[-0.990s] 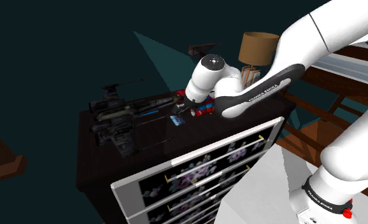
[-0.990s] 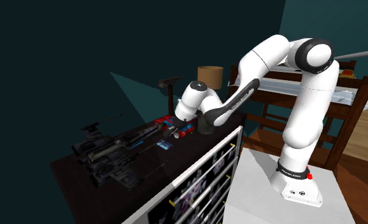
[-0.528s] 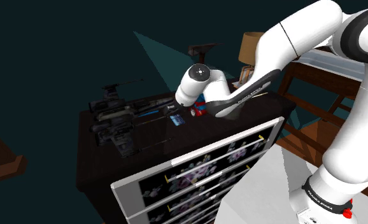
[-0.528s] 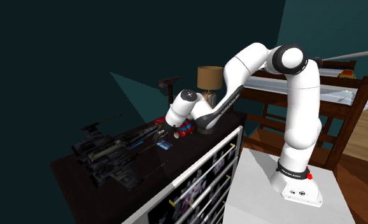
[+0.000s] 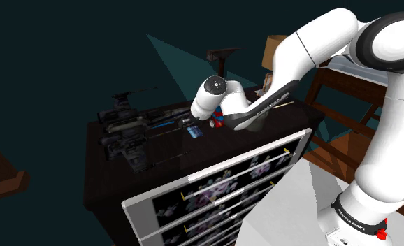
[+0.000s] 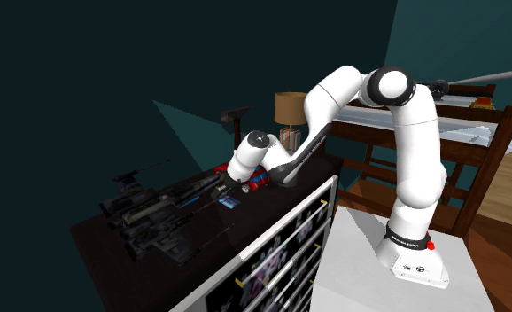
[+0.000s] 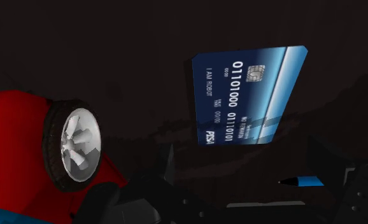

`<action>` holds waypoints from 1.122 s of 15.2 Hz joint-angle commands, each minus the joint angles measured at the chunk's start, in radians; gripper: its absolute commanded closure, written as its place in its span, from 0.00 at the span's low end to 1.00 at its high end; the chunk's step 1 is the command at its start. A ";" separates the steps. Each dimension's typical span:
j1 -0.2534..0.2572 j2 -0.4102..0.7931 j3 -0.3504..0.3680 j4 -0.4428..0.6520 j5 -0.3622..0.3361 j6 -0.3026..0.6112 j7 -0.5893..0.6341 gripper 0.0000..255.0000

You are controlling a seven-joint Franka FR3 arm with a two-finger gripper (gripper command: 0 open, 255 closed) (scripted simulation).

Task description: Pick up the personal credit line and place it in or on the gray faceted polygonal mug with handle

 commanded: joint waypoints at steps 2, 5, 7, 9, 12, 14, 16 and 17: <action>0.001 0.001 -0.001 0.001 -0.002 0.000 0.001 0.00; 0.000 0.001 -0.001 0.001 -0.001 0.000 0.001 1.00; 0.000 0.001 -0.001 0.001 -0.001 0.000 0.001 1.00; 0.000 0.001 -0.001 0.001 -0.001 0.000 0.001 1.00; 0.000 0.001 -0.001 0.001 -0.001 0.000 0.001 1.00; 0.001 0.001 -0.001 0.001 -0.002 0.000 0.001 1.00; -0.011 -0.018 0.014 -0.001 0.035 -0.006 -0.031 1.00; -0.017 -0.028 0.021 -0.001 0.053 -0.010 -0.046 1.00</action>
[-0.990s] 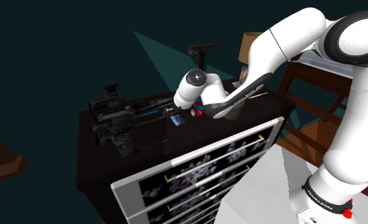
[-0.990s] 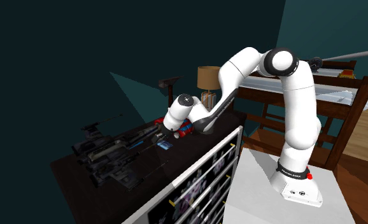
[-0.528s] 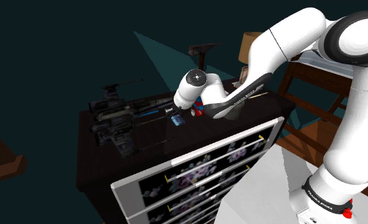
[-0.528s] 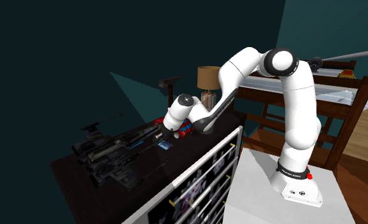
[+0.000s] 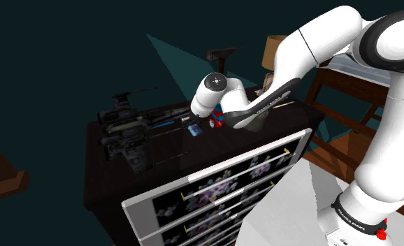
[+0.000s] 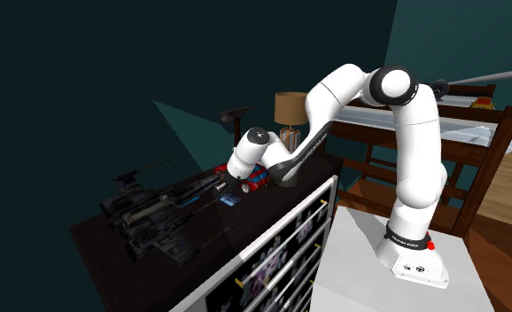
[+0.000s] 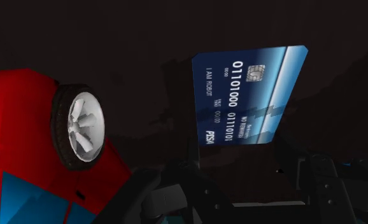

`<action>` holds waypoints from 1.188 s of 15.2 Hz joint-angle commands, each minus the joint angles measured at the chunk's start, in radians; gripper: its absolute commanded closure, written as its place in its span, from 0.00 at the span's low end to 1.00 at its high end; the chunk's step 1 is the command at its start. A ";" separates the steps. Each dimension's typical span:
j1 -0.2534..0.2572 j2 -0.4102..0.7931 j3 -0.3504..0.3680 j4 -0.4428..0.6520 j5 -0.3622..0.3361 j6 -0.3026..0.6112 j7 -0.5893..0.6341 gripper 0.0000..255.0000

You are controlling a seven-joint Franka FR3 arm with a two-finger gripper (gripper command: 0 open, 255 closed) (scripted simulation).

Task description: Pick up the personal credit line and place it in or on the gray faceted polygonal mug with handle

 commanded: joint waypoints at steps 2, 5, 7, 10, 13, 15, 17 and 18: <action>-0.016 -0.030 0.022 -0.003 0.054 -0.011 -0.045 1.00; -0.034 -0.059 0.042 -0.002 0.109 -0.022 -0.092 1.00; -0.044 -0.078 0.056 0.000 0.146 -0.031 -0.124 1.00; -0.060 -0.106 0.075 0.004 0.201 -0.045 -0.170 1.00; -0.074 -0.132 0.092 0.011 0.255 -0.061 -0.217 1.00; -0.083 -0.150 0.103 0.017 0.290 -0.072 -0.247 1.00; -0.091 -0.167 0.112 0.024 0.325 -0.084 -0.276 1.00; -0.094 -0.175 0.116 0.028 0.342 -0.091 -0.291 1.00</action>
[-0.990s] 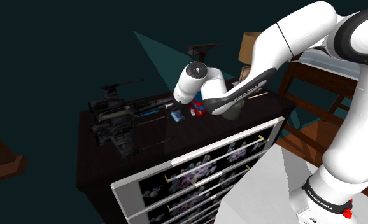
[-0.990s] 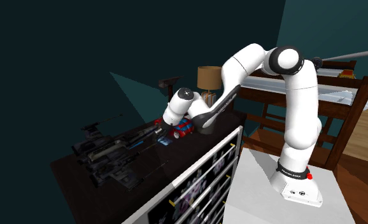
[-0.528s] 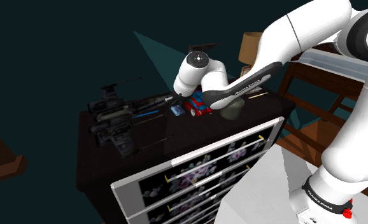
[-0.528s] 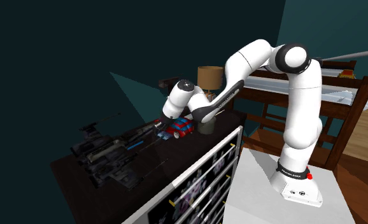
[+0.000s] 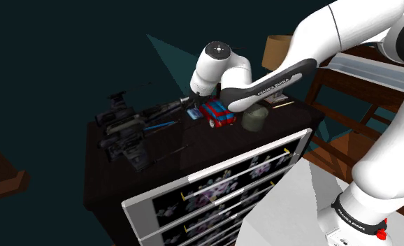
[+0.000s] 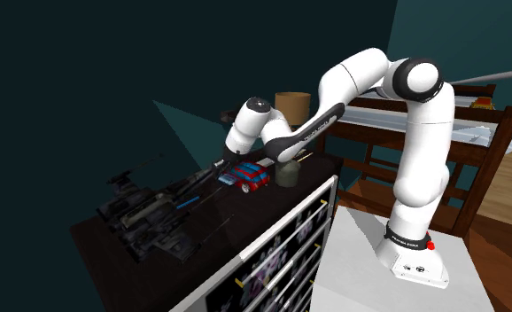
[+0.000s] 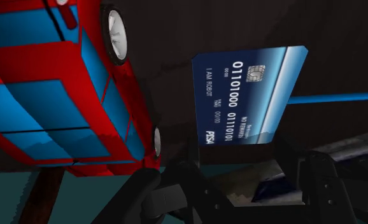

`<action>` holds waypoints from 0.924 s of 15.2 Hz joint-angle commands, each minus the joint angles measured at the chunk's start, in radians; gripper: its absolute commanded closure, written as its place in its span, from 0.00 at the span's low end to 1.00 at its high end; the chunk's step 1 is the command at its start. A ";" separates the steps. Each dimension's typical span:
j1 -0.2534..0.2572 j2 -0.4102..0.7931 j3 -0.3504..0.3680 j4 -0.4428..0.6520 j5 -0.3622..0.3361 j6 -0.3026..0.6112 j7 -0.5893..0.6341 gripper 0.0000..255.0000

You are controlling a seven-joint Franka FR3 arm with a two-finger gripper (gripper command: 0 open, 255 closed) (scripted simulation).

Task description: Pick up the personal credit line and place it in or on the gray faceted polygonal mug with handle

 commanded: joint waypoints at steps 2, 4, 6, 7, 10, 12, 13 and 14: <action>-0.012 -0.026 0.013 0.014 0.055 -0.021 -0.048 1.00; -0.018 -0.042 0.020 0.024 0.087 -0.035 -0.076 1.00; -0.023 -0.056 0.026 0.035 0.118 -0.050 -0.103 1.00; -0.025 -0.063 0.029 0.040 0.133 -0.058 -0.116 1.00; -0.030 -0.083 0.035 0.060 0.175 -0.083 -0.153 1.00; -0.032 -0.092 0.037 0.069 0.193 -0.095 -0.170 1.00; -0.053 -0.134 0.032 0.029 0.240 -0.068 -0.211 1.00; -0.069 -0.176 0.023 -0.010 0.290 -0.043 -0.256 1.00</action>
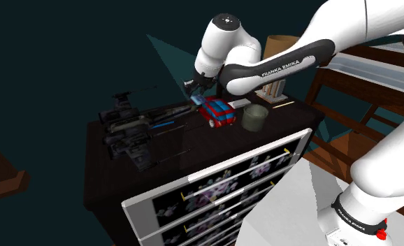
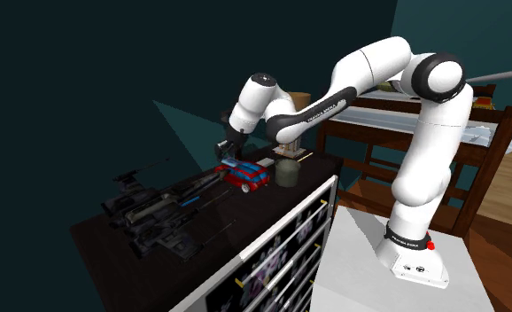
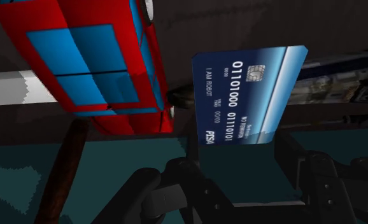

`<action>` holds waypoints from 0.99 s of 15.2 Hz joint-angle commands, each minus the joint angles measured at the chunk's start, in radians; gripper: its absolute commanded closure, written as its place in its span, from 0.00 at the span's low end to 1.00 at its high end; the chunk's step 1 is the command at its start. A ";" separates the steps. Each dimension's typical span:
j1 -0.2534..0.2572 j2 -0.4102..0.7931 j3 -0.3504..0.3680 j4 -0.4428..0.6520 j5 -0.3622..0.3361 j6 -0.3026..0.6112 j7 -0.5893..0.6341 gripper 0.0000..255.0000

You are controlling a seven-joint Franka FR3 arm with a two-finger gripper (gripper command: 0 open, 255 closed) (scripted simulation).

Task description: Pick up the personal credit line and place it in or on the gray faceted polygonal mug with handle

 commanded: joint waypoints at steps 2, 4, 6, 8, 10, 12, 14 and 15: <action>-0.031 -0.109 -0.037 -0.101 0.140 0.061 -0.132 1.00; -0.026 -0.178 -0.085 -0.168 0.234 0.094 -0.228 1.00; -0.007 -0.238 -0.143 -0.229 0.314 0.118 -0.320 1.00; 0.014 -0.291 -0.203 -0.284 0.382 0.134 -0.407 1.00; 0.038 -0.338 -0.266 -0.334 0.437 0.144 -0.489 1.00; 0.060 -0.380 -0.329 -0.379 0.482 0.150 -0.565 1.00; 0.079 -0.419 -0.391 -0.419 0.518 0.153 -0.637 1.00; 0.087 -0.437 -0.421 -0.437 0.533 0.153 -0.673 1.00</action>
